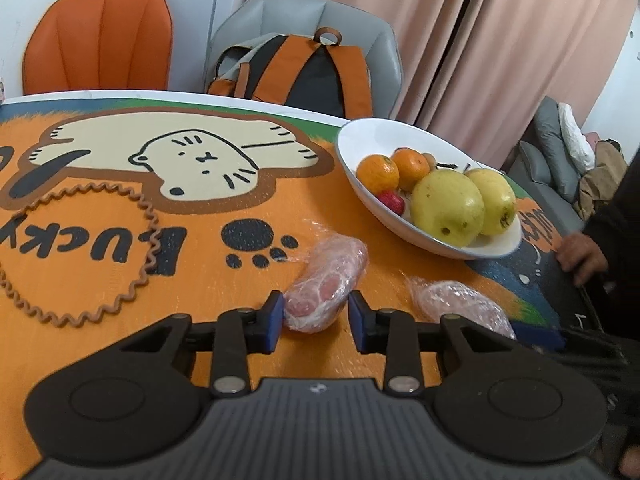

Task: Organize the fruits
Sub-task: 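Close the left tool on the other wrapped pink item while the right tool holds its own, then carry both wrapped pink items into the white bowl and open both tools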

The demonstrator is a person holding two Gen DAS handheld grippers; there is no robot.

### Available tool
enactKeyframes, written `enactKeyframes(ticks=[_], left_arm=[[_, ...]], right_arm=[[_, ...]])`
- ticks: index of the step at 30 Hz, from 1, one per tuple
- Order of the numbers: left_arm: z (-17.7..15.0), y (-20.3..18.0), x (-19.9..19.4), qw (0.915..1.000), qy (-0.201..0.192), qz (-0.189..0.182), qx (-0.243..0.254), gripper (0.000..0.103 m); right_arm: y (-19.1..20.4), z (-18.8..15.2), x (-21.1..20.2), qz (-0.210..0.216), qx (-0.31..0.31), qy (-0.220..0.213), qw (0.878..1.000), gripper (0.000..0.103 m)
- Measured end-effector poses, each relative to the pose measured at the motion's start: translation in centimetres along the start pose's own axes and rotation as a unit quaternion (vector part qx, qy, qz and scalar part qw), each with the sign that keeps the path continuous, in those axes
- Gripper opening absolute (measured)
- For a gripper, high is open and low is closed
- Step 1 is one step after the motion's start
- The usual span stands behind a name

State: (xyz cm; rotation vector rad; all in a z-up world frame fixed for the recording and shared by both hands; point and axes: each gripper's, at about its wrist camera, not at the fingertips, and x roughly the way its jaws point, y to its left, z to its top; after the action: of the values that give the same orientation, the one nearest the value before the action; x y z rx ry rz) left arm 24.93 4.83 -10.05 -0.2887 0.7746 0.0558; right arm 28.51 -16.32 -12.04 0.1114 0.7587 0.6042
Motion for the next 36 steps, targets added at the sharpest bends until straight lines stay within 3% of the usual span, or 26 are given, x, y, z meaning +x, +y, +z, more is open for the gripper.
enactKeyframes(ticks=[8, 13, 18, 21, 24, 27, 36], left_arm=[[-0.1, -0.5, -0.4, 0.9998, 0.008, 0.006, 0.019, 0.035], [0.3, -1.4, -0.1, 0.9991, -0.007, 0.023, 0.035, 0.055], [0.5, -1.9, 1.1, 0.9985, -0.004, 0.034, 0.041, 0.057], [0.5, -1.8, 1.8, 0.9984, 0.001, 0.044, 0.036, 0.057], [0.3, -2.2, 1.9, 0.9978, -0.004, 0.049, 0.045, 0.052], [0.1, -2.6, 1.8, 0.9973, -0.003, 0.052, 0.051, 0.038], [0.1, -2.8, 0.5, 0.9984, -0.012, 0.034, 0.043, 0.024]], right_arm=[[0.5, 0.2, 0.6, -0.012, -0.019, 0.001, 1.0, 0.059], [0.9, 0.0, 0.6, -0.018, -0.037, 0.002, 0.999, 0.058], [1.0, -0.2, 0.5, -0.031, -0.049, -0.002, 0.998, 0.04], [0.6, -0.4, 0.2, -0.023, -0.045, -0.003, 0.999, 0.037], [0.4, -0.5, 0.1, -0.02, -0.041, -0.006, 0.999, 0.035], [-0.1, -0.3, -0.1, -0.01, -0.021, -0.007, 1.0, 0.03], [-0.8, -0.2, -1.2, 0.006, -0.002, -0.022, 1.0, 0.02]])
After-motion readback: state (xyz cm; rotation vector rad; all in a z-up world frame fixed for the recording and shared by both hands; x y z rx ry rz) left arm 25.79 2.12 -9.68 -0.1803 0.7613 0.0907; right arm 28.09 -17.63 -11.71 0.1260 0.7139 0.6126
